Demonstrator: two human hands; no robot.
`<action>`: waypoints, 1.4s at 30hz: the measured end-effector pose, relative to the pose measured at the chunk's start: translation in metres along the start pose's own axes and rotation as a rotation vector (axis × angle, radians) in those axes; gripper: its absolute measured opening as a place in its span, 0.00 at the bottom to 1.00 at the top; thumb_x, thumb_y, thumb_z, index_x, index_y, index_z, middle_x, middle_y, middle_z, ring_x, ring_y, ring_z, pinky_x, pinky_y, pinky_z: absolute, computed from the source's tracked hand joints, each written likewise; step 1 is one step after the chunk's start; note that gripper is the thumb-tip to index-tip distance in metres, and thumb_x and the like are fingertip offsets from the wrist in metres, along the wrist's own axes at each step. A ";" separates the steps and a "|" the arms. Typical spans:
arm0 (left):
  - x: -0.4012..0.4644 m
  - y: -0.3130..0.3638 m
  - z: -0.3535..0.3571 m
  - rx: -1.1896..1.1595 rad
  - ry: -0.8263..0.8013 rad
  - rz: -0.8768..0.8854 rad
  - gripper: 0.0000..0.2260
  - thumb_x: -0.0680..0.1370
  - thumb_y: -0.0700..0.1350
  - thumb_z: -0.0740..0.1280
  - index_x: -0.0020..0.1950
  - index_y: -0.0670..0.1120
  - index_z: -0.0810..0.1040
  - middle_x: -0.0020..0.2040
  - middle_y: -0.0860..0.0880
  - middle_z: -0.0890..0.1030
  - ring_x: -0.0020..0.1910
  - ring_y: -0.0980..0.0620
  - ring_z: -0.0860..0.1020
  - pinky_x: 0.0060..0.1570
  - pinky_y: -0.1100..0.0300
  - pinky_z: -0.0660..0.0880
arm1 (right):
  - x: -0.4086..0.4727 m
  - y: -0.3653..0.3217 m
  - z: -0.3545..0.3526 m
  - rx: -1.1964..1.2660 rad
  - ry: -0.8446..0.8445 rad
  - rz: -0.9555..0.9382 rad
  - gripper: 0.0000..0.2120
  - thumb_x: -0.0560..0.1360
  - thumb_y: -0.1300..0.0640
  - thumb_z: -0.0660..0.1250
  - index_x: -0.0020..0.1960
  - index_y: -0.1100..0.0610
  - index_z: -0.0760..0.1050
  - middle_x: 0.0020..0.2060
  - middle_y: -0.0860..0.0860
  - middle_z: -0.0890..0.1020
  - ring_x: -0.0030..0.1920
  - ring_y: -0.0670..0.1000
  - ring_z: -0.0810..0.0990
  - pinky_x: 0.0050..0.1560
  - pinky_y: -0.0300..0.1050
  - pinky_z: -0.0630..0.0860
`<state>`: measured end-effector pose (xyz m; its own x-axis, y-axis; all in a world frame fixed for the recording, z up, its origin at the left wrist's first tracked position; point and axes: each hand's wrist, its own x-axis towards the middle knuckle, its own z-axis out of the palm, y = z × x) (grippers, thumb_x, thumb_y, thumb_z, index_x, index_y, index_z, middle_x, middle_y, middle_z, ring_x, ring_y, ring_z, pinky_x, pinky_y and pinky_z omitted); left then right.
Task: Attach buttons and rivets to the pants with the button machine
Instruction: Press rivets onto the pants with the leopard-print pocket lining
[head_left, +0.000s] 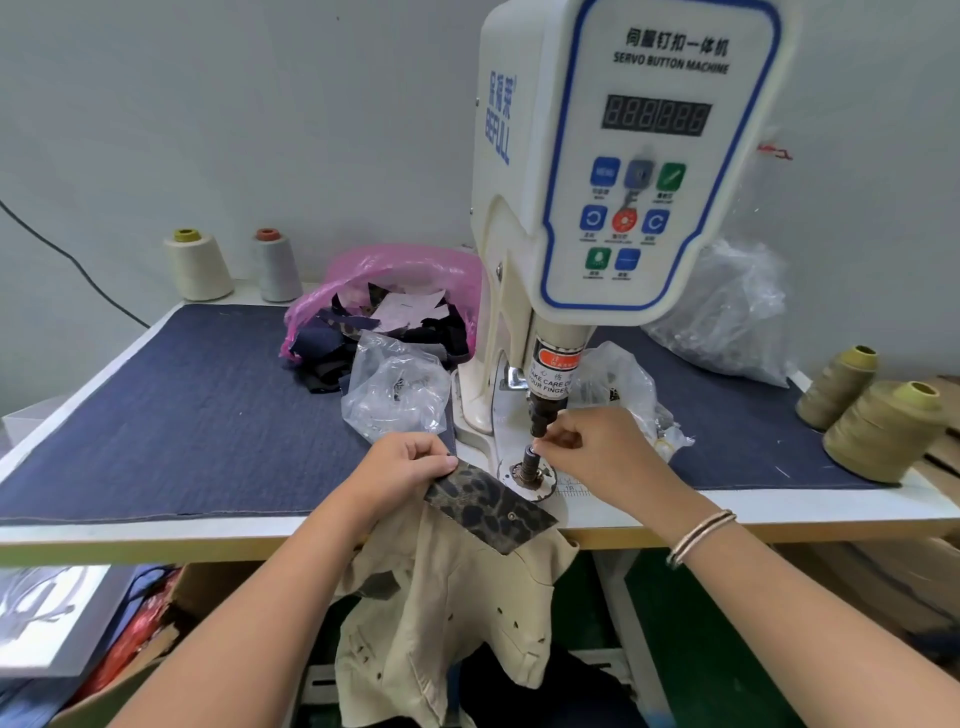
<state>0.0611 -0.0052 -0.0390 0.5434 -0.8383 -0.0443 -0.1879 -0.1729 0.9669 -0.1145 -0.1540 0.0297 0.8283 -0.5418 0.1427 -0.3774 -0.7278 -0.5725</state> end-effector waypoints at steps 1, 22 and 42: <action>0.000 0.000 0.000 -0.003 -0.002 0.001 0.08 0.76 0.40 0.69 0.36 0.44 0.80 0.33 0.51 0.80 0.35 0.57 0.77 0.43 0.65 0.73 | 0.000 0.000 0.000 -0.012 -0.005 -0.004 0.07 0.74 0.55 0.70 0.48 0.59 0.81 0.38 0.52 0.81 0.38 0.46 0.76 0.41 0.35 0.69; -0.019 0.076 0.004 0.008 -0.501 0.114 0.08 0.76 0.41 0.66 0.38 0.48 0.80 0.36 0.53 0.79 0.38 0.57 0.76 0.45 0.66 0.71 | -0.052 0.010 0.014 0.509 -0.240 0.040 0.06 0.76 0.53 0.66 0.49 0.47 0.82 0.43 0.45 0.84 0.45 0.40 0.80 0.48 0.32 0.73; 0.008 0.051 0.024 0.111 -0.306 -0.027 0.11 0.77 0.47 0.69 0.46 0.38 0.79 0.41 0.50 0.76 0.43 0.56 0.72 0.49 0.62 0.68 | -0.010 0.047 -0.001 0.874 -0.205 0.332 0.05 0.73 0.59 0.70 0.43 0.53 0.84 0.46 0.54 0.85 0.47 0.50 0.82 0.51 0.42 0.77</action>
<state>0.0366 -0.0331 0.0044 0.2812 -0.9464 -0.1592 -0.2744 -0.2383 0.9316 -0.1405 -0.1831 0.0026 0.8226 -0.5193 -0.2318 -0.2320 0.0656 -0.9705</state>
